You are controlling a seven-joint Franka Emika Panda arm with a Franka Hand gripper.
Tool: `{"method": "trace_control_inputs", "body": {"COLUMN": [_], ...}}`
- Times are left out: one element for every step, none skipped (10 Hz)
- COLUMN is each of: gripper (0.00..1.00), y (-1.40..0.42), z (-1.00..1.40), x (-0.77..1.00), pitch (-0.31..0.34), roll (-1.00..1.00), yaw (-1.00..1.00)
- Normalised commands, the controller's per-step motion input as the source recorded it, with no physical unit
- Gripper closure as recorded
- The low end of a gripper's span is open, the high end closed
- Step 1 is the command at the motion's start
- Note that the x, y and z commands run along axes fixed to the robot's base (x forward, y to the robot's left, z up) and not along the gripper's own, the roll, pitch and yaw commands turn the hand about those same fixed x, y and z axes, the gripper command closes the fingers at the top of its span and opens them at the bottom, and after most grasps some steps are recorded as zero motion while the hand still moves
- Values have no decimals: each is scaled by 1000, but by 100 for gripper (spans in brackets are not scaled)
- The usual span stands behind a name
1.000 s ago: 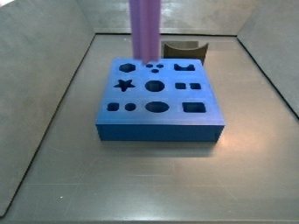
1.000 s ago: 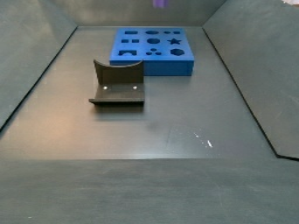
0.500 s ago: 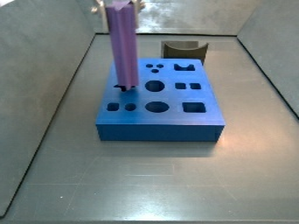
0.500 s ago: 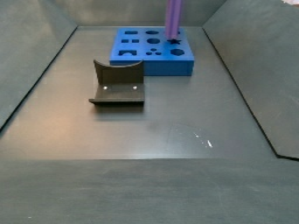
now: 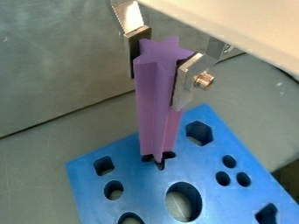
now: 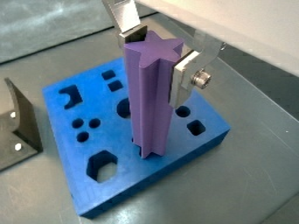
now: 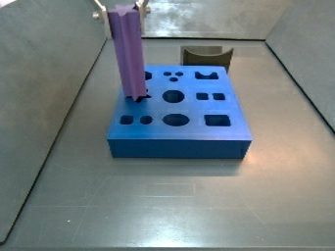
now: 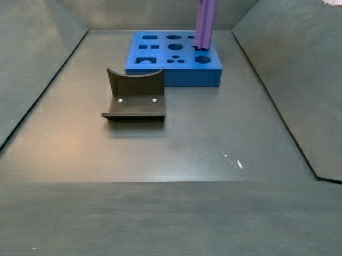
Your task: Insert the star object.
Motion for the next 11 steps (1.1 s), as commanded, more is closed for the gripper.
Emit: {"method": "trace_control_inputs", "body": {"gripper": [100,100,100,100,100,100,100,100,100,100,100], "y": [0,0,0,3,0,0,0,0,0,11,-11], "z": [-497,-523,-534,-506,-557,-634,-723,-740,-589,-294,0], "x": [249,366,497,469,234,23,-183,-217,-200,-246,0], "pitch": [54,90,136,130,50,0,-103,-144,-224,-359,0], "roll": [0,0,0,0,-6,-49,-50,-46,-176,-239,9], "yaw": [203,157,123,63,0,0,-11,0,0,91,0]}}
